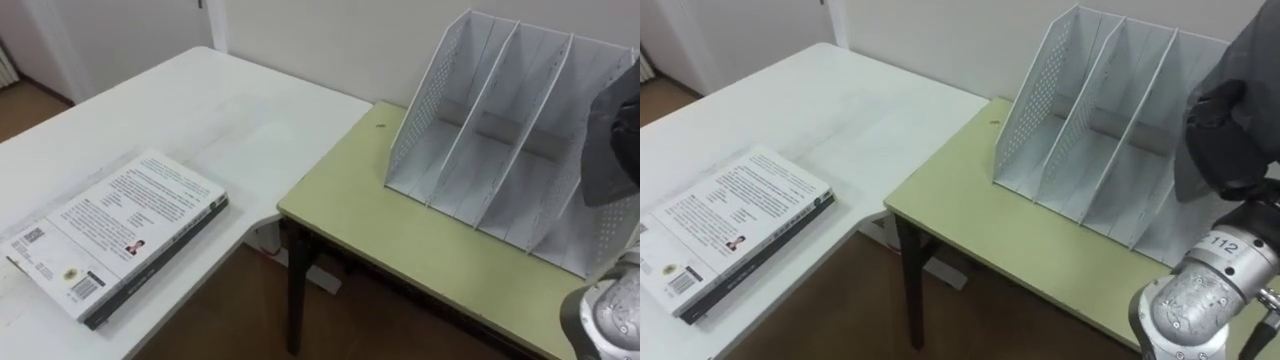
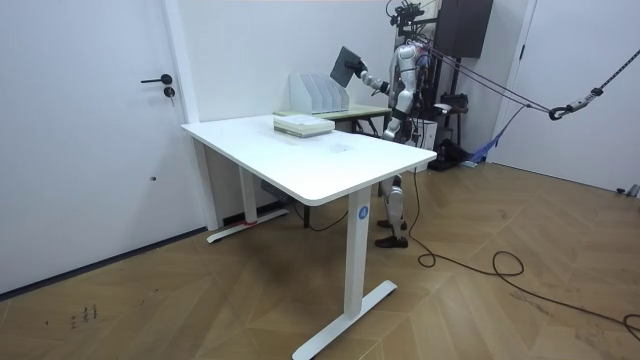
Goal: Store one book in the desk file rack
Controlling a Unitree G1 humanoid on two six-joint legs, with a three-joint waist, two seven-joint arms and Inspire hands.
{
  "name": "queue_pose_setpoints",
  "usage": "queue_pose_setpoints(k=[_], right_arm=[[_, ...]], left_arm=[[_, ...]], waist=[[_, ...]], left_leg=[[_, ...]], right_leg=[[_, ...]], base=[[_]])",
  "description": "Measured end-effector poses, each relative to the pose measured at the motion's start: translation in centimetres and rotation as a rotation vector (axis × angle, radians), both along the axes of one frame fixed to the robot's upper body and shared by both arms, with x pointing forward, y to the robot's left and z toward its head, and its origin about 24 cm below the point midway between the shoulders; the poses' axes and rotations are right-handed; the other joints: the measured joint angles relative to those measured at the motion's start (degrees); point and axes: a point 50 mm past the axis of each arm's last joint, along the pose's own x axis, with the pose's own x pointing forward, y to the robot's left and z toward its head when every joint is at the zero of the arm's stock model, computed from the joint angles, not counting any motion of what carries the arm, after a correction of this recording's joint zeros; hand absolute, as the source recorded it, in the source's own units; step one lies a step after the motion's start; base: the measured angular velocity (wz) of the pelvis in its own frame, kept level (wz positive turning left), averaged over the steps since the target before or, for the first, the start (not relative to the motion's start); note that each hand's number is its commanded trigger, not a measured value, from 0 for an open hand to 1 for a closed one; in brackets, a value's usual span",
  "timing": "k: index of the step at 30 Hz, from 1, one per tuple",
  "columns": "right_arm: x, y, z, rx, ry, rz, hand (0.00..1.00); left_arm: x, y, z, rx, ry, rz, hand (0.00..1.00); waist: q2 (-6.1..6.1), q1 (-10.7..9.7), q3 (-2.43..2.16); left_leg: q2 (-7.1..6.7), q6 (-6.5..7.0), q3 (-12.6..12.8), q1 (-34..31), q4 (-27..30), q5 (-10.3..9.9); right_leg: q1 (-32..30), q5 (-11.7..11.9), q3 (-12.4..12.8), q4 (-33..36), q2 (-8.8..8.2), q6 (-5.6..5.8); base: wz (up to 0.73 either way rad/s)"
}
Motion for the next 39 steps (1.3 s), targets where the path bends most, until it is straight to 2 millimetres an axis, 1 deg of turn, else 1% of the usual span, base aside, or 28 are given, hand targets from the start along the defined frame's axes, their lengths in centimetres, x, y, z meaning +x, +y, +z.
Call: queue_pose_setpoints(k=[7,9,11,15,18,22,27,30,33,36,38,39], right_arm=[[0.1,0.0,-0.1,-0.002,0.005,0.006,1.0],[0.1,0.0,-0.1,-0.004,0.006,0.01,1.0],[0.1,0.0,-0.1,-0.004,0.006,0.011,1.0],[0.1,0.0,-0.1,-0.006,0.007,0.011,1.0],[0.1,0.0,-0.1,-0.005,0.007,0.011,1.0],[0.4,-0.2,-0.7,-0.002,0.043,-0.002,1.0],[0.5,-1.1,-0.8,0.009,0.05,-0.048,1.0],[1.2,-1.3,-0.1,0.01,0.03,-0.059,1.0],[1.9,-1.8,0.6,-0.001,0.024,-0.073,1.0],[2.7,-2.1,1.3,-0.02,0.027,-0.077,1.0],[4.0,-2.4,1.6,-0.009,0.044,-0.088,1.0],[4.3,-2.5,1.7,-0.005,0.05,-0.095,1.0]], left_arm=[[0.0,0.0,0.0,0.0,-0.001,0.002,0.0],[0.0,-0.1,0.0,-0.002,0.0,0.002,0.0],[0.0,-0.3,0.0,-0.006,0.001,0.003,0.0],[-0.2,-0.4,-0.1,-0.01,0.003,0.013,0.0],[-0.3,-0.4,-0.1,-0.011,0.006,0.024,0.0],[-0.5,-0.1,-0.1,-0.008,0.013,0.044,0.0],[-0.4,-0.1,-0.1,-0.011,0.015,0.062,0.0],[-0.4,-0.1,-0.2,-0.013,0.024,0.061,0.0],[-0.4,-0.1,-0.2,-0.013,0.026,0.066,0.0],[-0.4,0.0,-0.1,-0.012,0.031,0.077,0.0],[-0.4,0.2,-0.2,-0.008,0.039,0.087,0.0],[-0.4,0.2,-0.2,-0.008,0.039,0.088,0.0]], waist=[[0.09,0.13,-0.07],[0.24,0.12,-0.17],[0.53,0.13,-0.43],[0.71,0.16,-0.59],[0.58,0.19,-0.63],[-0.04,0.45,-0.83],[-0.16,1.43,-0.77],[-0.15,1.44,-0.78],[-0.28,1.37,-0.75],[-0.5,1.43,-0.68],[-0.64,1.37,-0.63],[-0.66,1.37,-0.62]], left_leg=[[-0.07,0.0,0.0,-0.02,0.0,0.0],[-0.07,0.0,0.0,-0.01,0.01,0.0],[-0.07,0.0,0.0,0.02,0.01,0.0],[-0.04,0.0,0.0,0.1,0.03,0.01],[-0.04,0.0,-0.01,0.1,0.05,0.01],[-0.05,0.0,0.0,0.24,0.08,0.01],[-0.08,0.0,-0.17,0.03,0.08,0.01],[-0.08,0.0,-0.33,-0.09,0.11,0.01],[-0.13,0.0,-0.81,-0.47,0.11,0.01],[-0.11,0.0,-1.02,-0.71,0.11,0.01],[-0.06,0.0,-1.33,-0.76,0.11,0.01],[-0.06,0.0,-1.41,-0.81,0.11,0.01]], right_leg=[[0.03,0.0,-0.02,-0.23,-0.04,0.0],[0.03,0.0,-0.02,-0.21,-0.04,0.0],[0.02,0.0,-0.02,-0.14,-0.04,0.0],[0.03,0.0,-0.06,-0.01,-0.03,0.0],[0.04,0.0,-0.09,0.0,-0.04,0.0],[0.11,0.0,-0.04,-0.26,-0.03,0.0],[0.06,0.0,-0.23,-0.42,-0.05,0.01],[0.11,0.02,-0.4,-0.69,-0.04,0.02],[0.16,0.04,-1.6,-0.64,-0.22,0.02],[0.12,0.05,-2.2,-0.74,-0.25,0.0],[0.14,0.08,-3.41,-0.73,-0.31,-0.05],[0.14,0.09,-3.59,-0.73,-0.32,-0.06]], base=[[0.0],[0.0],[0.0],[0.0],[0.0],[0.0],[0.01],[0.01],[0.1],[0.05],[0.0],[0.05]])
